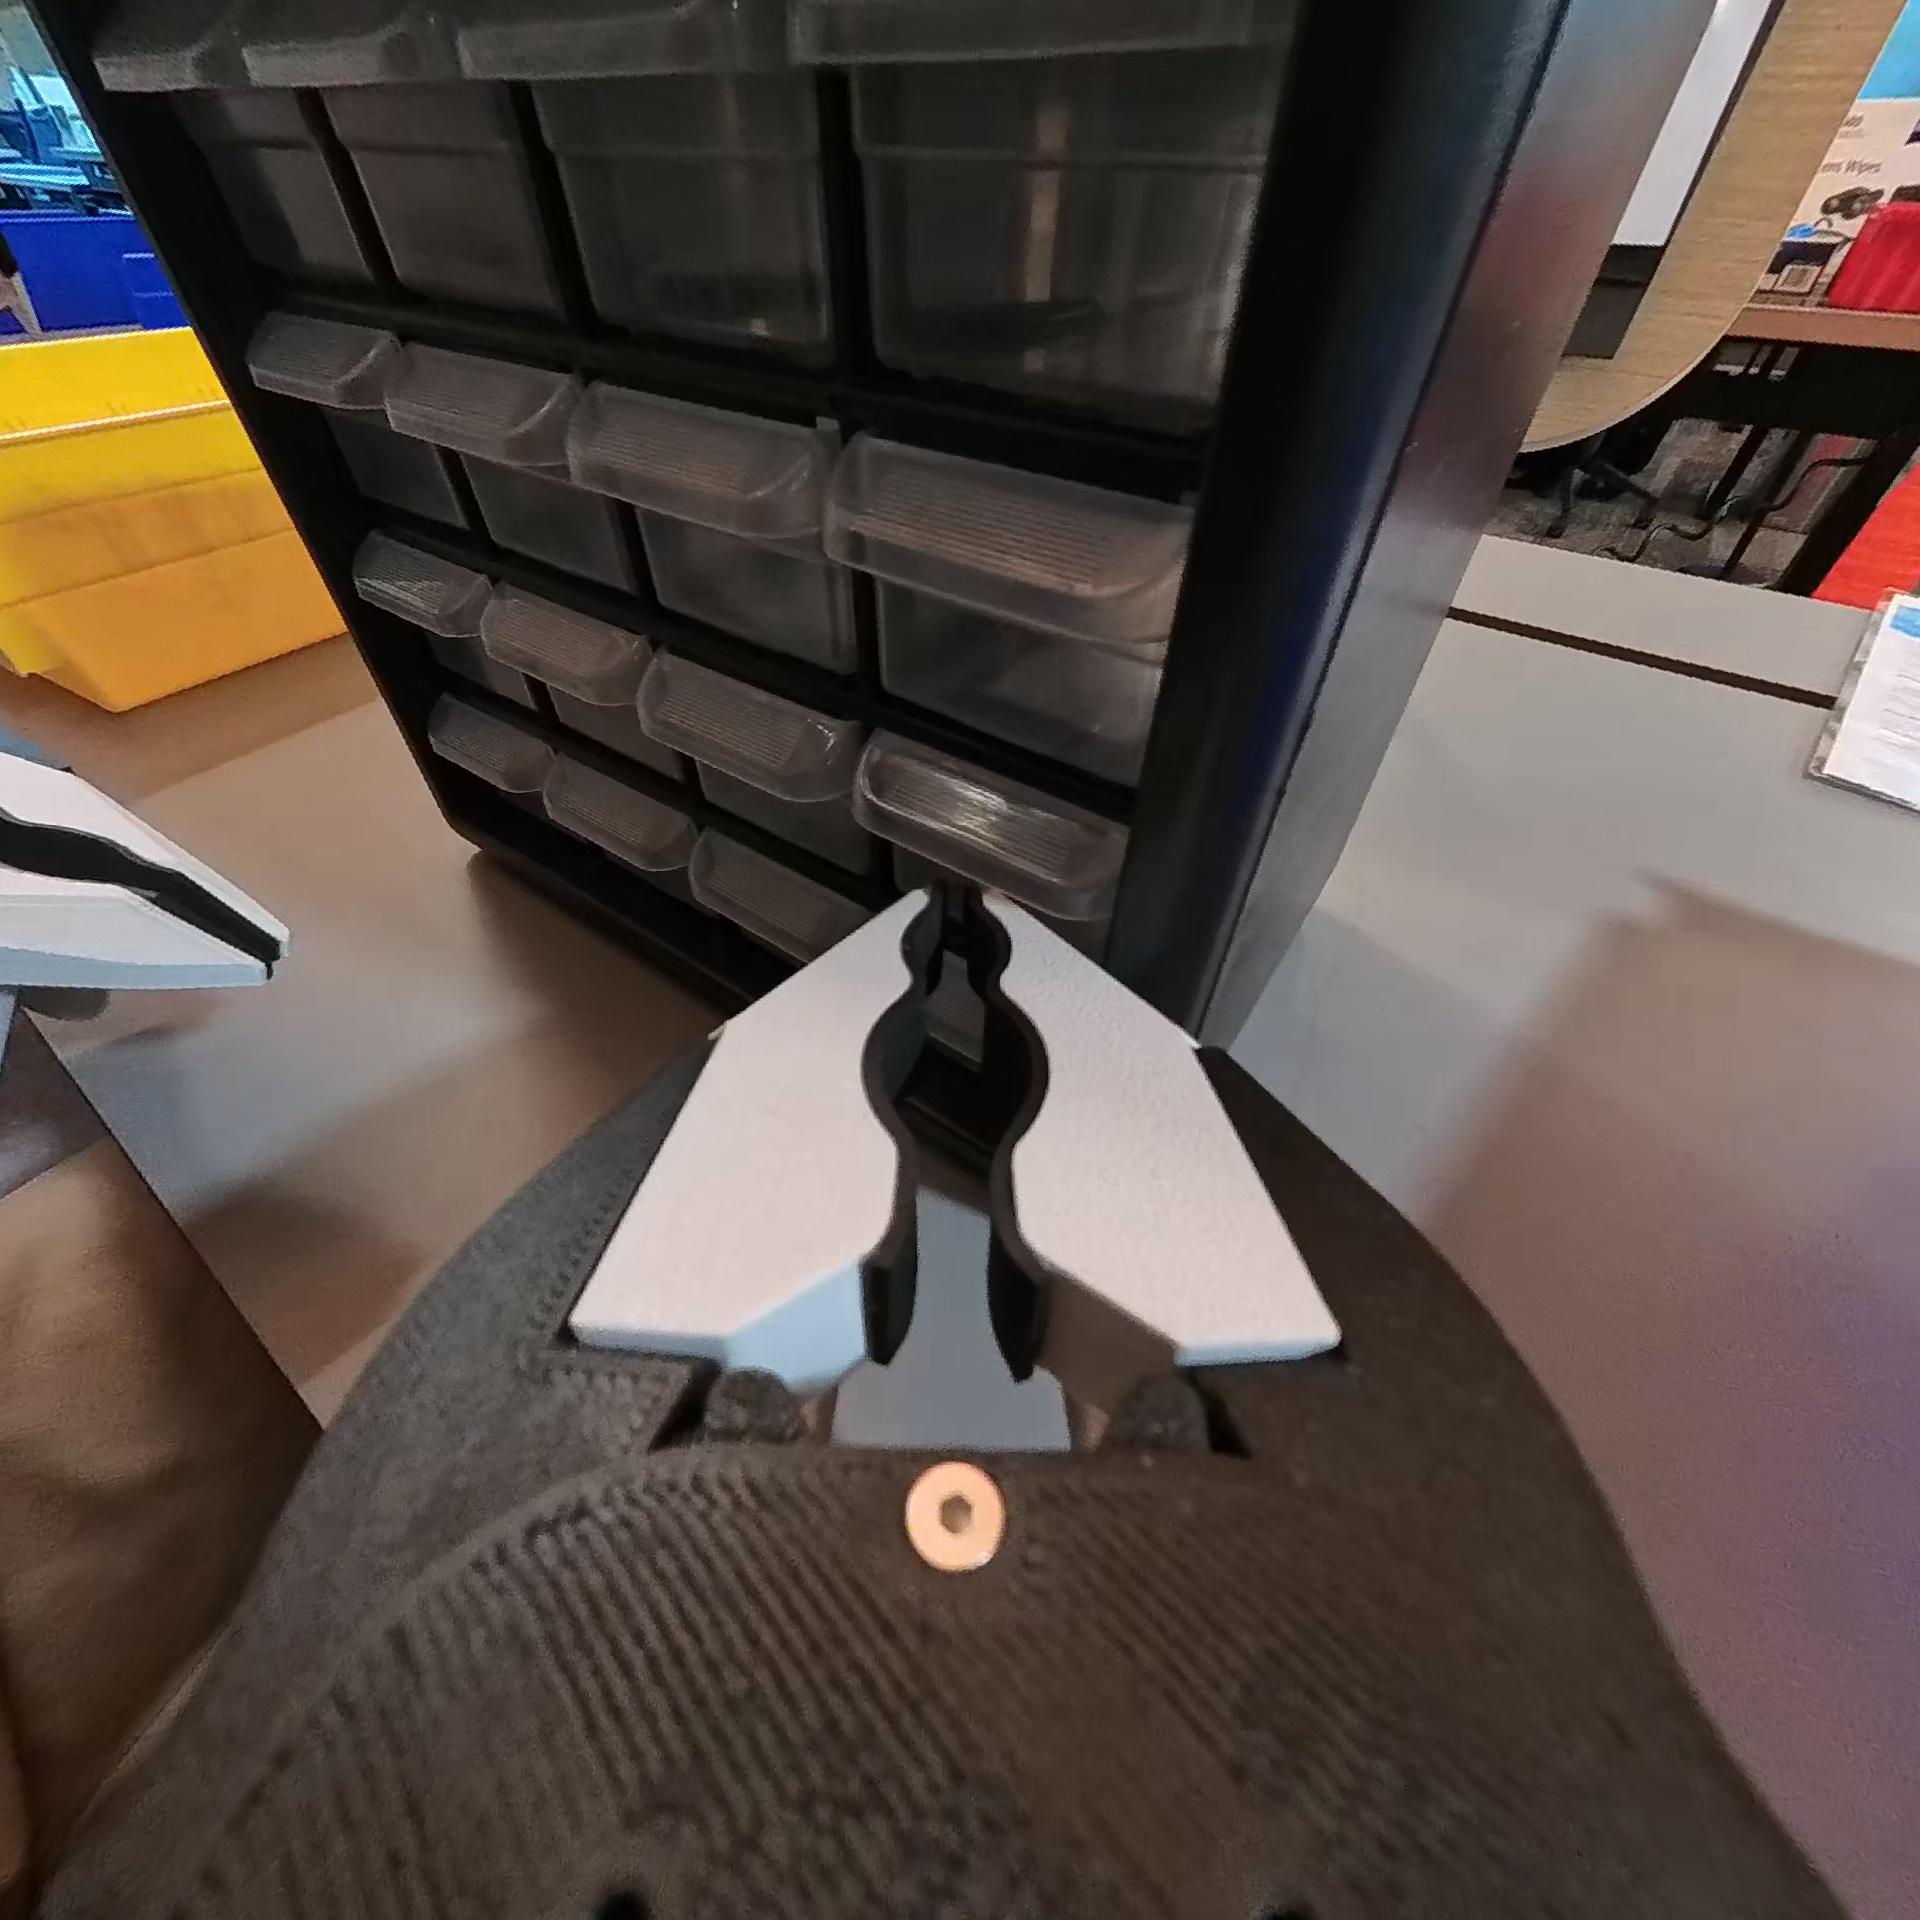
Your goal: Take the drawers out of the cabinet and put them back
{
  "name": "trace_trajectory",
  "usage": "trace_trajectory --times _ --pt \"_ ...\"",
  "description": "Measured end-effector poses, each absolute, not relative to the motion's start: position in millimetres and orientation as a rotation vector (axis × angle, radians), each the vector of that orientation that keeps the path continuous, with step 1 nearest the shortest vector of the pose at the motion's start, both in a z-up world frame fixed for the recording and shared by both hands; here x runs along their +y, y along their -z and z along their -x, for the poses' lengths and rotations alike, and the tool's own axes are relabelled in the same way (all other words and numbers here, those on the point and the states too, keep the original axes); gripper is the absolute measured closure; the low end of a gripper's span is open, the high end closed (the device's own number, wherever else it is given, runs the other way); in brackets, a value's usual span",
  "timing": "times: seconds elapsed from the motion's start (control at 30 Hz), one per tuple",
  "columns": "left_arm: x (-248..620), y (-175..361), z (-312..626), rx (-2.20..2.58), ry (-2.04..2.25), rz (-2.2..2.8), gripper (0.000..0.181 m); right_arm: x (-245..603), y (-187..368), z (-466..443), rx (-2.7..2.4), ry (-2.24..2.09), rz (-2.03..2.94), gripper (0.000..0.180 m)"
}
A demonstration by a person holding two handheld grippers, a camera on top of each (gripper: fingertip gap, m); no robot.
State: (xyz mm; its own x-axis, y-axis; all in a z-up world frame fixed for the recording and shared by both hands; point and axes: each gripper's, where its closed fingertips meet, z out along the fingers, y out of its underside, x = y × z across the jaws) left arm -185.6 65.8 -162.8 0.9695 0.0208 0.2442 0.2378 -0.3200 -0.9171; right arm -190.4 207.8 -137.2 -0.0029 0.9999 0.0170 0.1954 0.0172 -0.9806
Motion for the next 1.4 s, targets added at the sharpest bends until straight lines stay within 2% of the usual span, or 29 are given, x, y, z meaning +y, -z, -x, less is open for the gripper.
trace_trajectory --times 0.47,1.1,1.4 --pt "65.3 162.3 187.4 -0.191 0.213 1.885 0.181 204.5 137.3 190.3 -1.377 -1.098 1.322 0.171" --pt "64.8 162.4 190.7 -0.199 0.199 1.885 0.18 203.3 135.5 188.4 -1.375 -1.094 1.303 0.171" --pt "64.2 161.2 197.7 -0.226 0.167 1.877 0.173 204.1 134.9 186.8 -1.372 -1.091 1.3 0.171"
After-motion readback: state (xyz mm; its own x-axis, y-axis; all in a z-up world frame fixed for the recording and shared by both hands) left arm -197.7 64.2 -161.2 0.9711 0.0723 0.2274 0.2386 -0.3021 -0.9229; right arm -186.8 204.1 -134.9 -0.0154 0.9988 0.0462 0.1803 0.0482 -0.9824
